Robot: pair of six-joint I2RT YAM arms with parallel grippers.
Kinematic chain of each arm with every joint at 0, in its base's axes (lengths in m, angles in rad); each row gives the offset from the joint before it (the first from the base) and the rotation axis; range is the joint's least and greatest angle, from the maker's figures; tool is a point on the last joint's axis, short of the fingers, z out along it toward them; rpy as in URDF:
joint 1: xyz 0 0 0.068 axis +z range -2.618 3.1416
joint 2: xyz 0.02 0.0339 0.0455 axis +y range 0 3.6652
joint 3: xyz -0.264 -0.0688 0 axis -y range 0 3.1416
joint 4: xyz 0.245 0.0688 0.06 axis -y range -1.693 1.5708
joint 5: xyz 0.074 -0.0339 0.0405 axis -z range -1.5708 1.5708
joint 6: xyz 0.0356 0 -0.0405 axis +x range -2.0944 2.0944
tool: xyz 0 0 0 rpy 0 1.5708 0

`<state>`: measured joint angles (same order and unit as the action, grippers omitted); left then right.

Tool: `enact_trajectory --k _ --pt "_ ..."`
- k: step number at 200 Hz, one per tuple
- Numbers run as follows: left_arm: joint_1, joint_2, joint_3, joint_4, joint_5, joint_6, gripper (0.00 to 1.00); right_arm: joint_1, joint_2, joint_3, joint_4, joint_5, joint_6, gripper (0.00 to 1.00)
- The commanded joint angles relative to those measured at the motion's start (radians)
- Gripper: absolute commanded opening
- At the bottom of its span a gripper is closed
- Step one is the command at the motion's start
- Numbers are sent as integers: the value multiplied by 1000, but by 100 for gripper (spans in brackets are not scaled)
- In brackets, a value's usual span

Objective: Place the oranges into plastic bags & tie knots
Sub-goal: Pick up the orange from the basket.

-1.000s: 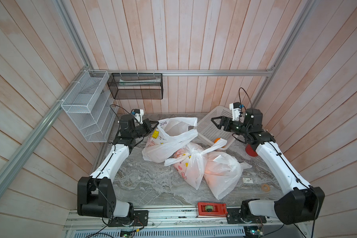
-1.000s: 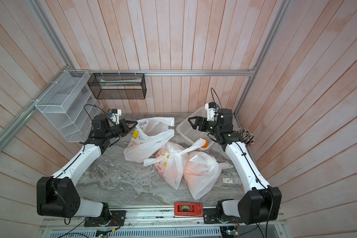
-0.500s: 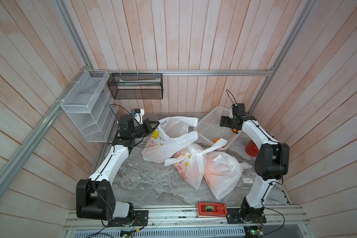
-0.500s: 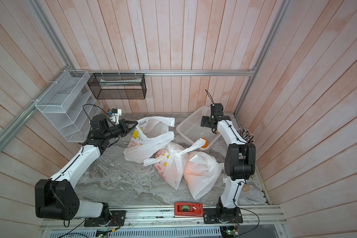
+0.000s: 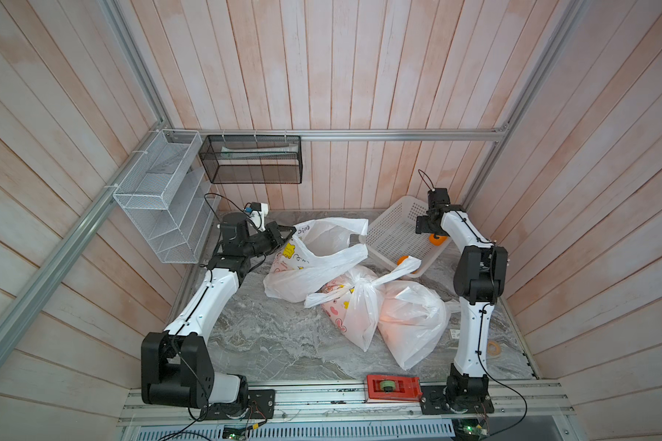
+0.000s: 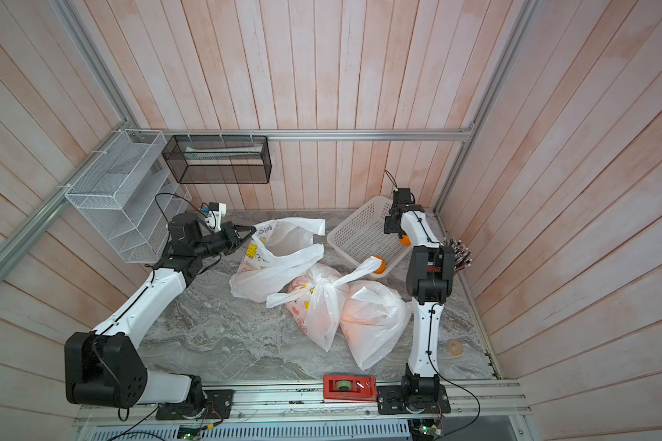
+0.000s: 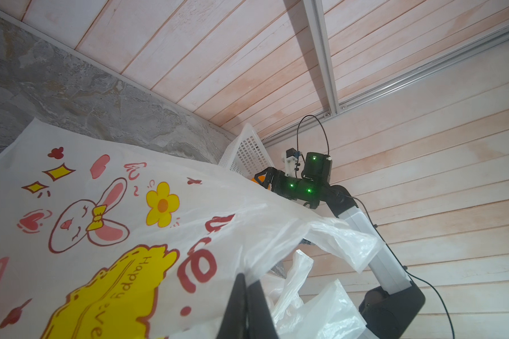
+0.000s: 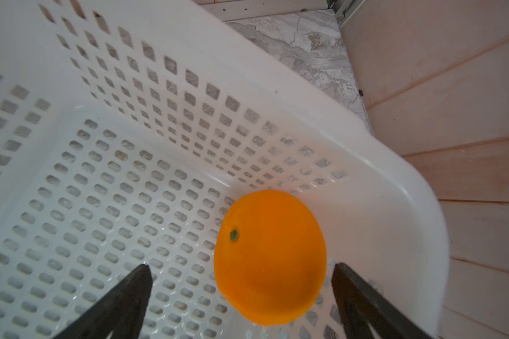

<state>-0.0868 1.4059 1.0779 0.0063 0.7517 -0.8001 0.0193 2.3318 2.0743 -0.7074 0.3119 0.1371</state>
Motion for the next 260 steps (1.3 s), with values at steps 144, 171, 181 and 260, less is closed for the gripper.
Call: enact_trajectory --k 144,171,181,260 --pt "4 8 24 -43 12 46 0 -5 134 104 -117 -117 -9 74" --pt "4 7 25 -53 13 54 0 -2 27 28 -76 -145 -3 61" --pt "4 5 23 -54 15 55 0 -1 -38 -26 -43 -156 2 61" --pt "5 -1 21 -86 18 87 0 103 -617 -400 224 -475 113 60"
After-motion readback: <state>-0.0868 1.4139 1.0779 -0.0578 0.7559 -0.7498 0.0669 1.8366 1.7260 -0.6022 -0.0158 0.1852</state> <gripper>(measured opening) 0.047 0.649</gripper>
